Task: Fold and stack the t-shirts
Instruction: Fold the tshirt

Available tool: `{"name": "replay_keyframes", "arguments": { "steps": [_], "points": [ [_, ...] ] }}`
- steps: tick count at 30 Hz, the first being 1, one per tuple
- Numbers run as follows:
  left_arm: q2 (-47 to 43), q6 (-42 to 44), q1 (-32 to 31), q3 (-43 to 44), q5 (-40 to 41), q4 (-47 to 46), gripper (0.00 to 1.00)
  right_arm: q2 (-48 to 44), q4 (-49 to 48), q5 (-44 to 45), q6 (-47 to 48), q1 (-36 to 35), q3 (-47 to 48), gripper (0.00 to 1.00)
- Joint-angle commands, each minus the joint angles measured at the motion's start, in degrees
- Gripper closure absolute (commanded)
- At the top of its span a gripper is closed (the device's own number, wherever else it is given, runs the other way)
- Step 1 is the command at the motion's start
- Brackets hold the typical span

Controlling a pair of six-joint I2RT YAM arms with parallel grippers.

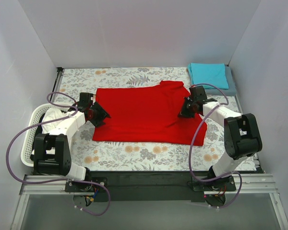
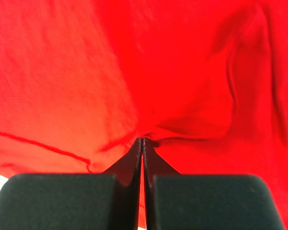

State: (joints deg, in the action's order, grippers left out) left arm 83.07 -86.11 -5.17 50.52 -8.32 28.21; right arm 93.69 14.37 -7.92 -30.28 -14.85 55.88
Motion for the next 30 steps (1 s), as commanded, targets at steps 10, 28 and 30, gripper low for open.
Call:
{"name": "replay_keyframes", "arguments": {
  "steps": [10, 28, 30],
  "points": [
    [-0.2, 1.4, -0.2, 1.5, 0.9, -0.2, 0.53, 7.5, -1.8, -0.9, -0.2, -2.4, 9.4, 0.99],
    [-0.9, -2.9, -0.2, 1.2, 9.3, 2.5, 0.53, 12.3, -6.4, -0.7, 4.4, -6.3, 11.3, 0.89],
    [-0.9, -4.2, -0.2, 1.6, 11.5, 3.4, 0.53, 12.0, -7.4, -0.8, 4.8, -6.4, 11.0, 0.85]
  ]
}}
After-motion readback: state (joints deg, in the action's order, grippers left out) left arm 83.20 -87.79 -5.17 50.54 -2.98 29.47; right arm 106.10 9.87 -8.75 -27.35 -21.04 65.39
